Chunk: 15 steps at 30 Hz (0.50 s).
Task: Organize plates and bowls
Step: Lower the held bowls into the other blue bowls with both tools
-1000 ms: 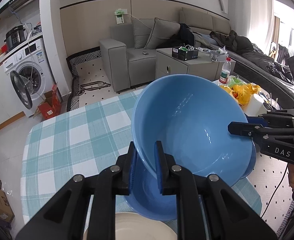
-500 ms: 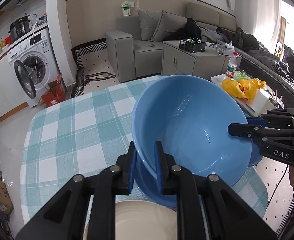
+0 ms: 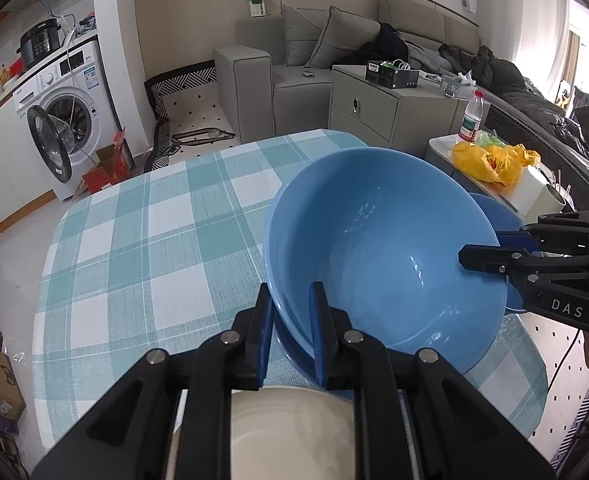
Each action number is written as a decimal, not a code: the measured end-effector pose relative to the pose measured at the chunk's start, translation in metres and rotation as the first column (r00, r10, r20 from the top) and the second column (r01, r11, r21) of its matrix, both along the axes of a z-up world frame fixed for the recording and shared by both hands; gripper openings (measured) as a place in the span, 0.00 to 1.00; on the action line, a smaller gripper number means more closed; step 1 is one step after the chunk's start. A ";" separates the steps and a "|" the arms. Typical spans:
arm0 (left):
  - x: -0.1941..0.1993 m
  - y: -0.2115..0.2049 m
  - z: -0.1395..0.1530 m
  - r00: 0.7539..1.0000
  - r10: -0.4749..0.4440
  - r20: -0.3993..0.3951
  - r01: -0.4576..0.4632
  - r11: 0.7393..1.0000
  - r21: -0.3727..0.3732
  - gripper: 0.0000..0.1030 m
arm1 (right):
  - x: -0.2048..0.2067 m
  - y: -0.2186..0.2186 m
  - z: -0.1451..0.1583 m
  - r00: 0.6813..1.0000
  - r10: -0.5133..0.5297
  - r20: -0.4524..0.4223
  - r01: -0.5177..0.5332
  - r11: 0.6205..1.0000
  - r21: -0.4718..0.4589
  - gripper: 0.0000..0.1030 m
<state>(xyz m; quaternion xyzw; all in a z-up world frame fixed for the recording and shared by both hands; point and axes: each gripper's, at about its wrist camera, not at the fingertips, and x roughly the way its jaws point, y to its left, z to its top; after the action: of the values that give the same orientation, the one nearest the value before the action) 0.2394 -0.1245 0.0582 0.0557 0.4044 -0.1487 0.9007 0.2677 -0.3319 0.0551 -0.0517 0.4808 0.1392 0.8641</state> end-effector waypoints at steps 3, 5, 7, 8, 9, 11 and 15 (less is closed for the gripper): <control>0.000 0.001 -0.005 1.000 -0.001 -0.009 0.001 1.000 0.002 0.15 | 0.000 0.003 -0.005 1.000 0.004 -0.005 -0.004 1.000 -0.011 0.18; 0.001 0.001 -0.009 1.000 -0.004 -0.018 0.004 1.000 0.007 0.15 | 0.003 0.003 -0.009 1.000 0.006 -0.013 -0.006 1.000 -0.013 0.18; 0.001 0.002 -0.013 1.000 -0.003 -0.022 0.003 1.000 0.009 0.15 | 0.004 0.004 -0.011 1.000 0.007 -0.017 -0.007 1.000 -0.018 0.18; 0.001 0.003 -0.014 1.000 -0.002 -0.025 0.002 1.000 0.009 0.15 | 0.004 0.004 -0.013 1.000 0.008 -0.018 -0.008 1.000 -0.019 0.18; 0.001 0.003 -0.015 1.000 -0.001 -0.027 0.001 1.000 0.007 0.15 | 0.004 0.005 -0.014 1.000 0.009 -0.020 -0.009 1.000 -0.021 0.18; 0.002 0.003 -0.018 0.999 -0.001 -0.032 0.002 1.000 0.007 0.15 | 0.004 0.006 -0.016 1.000 0.009 -0.026 -0.010 1.000 -0.027 0.18; 0.002 0.004 -0.021 0.999 -0.005 -0.036 0.006 1.000 0.011 0.15 | 0.005 0.008 -0.021 0.999 0.012 -0.032 -0.013 0.999 -0.037 0.18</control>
<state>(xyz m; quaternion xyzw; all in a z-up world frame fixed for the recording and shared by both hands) 0.2413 -0.1203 0.0373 0.0591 0.4211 -0.1498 0.8926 0.2724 -0.3238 0.0346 -0.0687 0.4967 0.1362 0.8544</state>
